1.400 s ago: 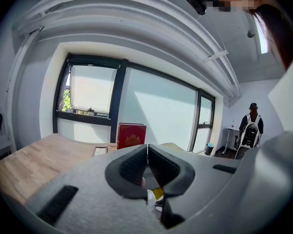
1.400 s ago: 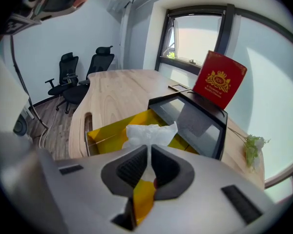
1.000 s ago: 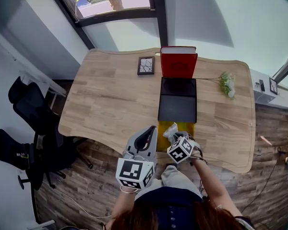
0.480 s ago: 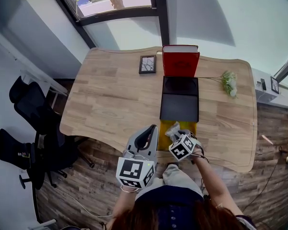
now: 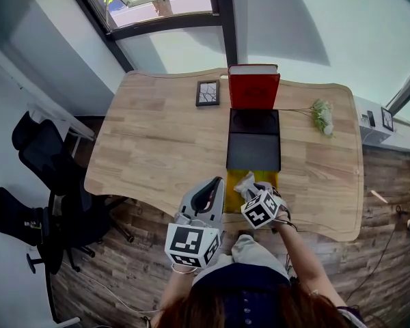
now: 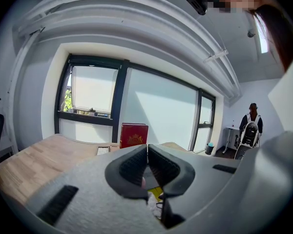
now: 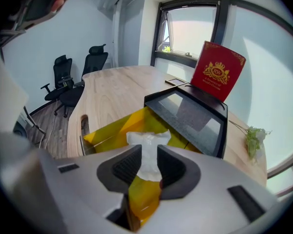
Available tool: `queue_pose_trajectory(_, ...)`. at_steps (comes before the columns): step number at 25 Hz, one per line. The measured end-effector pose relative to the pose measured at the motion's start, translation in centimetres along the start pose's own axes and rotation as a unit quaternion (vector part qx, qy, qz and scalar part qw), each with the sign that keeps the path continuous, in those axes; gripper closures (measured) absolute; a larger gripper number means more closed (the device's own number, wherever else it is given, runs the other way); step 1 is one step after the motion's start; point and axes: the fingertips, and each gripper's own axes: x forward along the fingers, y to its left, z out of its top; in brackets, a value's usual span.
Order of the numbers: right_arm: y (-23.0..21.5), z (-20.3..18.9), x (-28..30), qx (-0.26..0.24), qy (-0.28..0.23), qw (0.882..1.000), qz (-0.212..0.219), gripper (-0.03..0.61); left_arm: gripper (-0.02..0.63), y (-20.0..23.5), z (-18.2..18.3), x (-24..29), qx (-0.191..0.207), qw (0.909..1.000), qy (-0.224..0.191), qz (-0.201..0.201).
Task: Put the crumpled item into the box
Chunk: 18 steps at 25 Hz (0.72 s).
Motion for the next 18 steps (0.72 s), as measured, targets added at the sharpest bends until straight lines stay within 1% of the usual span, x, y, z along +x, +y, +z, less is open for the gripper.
queue_pose_trajectory(9, -0.6, 1.6, -3.2, 0.038, -0.045, 0.998, -0.033, 0.494, 0.584, -0.9, 0.3, -1.2, 0.005, 0.9998, -0.009, -0.015)
queue_pose_trajectory(18, -1.0, 2.4, -6.6, 0.073, -0.085, 0.991, -0.071, 0.525, 0.584, -1.9, 0.9, -2.5, 0.013, 0.9991, -0.024, -0.033)
